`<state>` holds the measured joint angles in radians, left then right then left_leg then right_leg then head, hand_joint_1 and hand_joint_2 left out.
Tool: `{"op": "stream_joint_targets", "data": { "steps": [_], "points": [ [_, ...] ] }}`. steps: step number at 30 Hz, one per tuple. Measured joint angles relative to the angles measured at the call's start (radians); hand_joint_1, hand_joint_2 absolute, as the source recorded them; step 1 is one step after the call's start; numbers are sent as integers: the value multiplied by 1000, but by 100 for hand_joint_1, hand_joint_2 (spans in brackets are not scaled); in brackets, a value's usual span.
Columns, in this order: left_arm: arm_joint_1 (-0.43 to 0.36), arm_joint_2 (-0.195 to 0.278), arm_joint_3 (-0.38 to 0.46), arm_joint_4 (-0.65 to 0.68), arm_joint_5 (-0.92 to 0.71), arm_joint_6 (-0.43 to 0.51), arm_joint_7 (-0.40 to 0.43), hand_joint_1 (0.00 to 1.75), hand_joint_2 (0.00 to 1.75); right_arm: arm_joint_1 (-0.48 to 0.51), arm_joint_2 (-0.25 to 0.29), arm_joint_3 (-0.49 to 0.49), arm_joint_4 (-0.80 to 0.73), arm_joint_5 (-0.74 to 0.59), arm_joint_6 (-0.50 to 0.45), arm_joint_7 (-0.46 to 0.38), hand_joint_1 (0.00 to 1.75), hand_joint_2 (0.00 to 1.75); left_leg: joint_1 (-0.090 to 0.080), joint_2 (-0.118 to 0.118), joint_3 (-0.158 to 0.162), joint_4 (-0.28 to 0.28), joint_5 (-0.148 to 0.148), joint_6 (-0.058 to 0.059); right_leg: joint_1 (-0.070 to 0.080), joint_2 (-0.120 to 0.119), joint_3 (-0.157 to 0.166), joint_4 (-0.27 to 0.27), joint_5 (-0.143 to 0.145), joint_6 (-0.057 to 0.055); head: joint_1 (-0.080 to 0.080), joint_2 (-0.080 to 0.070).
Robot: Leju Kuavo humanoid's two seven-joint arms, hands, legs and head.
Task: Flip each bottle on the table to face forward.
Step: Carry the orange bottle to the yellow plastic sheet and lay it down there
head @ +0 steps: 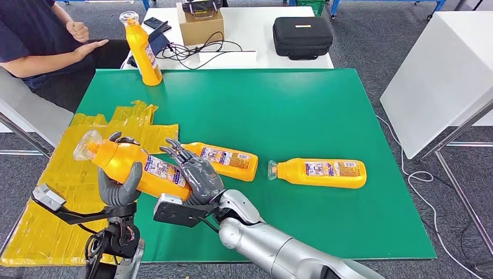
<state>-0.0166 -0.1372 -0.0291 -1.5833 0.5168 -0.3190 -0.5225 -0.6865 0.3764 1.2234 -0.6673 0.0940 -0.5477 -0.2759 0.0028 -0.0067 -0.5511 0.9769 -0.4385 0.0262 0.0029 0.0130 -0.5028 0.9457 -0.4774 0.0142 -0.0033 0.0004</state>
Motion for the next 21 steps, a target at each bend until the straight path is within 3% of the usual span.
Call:
{"op": "stream_joint_targets", "data": {
  "steps": [16,21],
  "points": [
    [20,15,32,1,2,6,-9,175,175,23,-11,-198,2,115,8,-60,0,0,0,-2,-1,0,0,0,0,-1,-1,0,0,0,0,0],
    [67,20,77,-27,-16,41,-25,175,175,86,-63,-315,-132,184,63,-86,0,0,0,-2,-2,0,0,0,0,-1,-1,0,0,0,0,0]
  ]
}}
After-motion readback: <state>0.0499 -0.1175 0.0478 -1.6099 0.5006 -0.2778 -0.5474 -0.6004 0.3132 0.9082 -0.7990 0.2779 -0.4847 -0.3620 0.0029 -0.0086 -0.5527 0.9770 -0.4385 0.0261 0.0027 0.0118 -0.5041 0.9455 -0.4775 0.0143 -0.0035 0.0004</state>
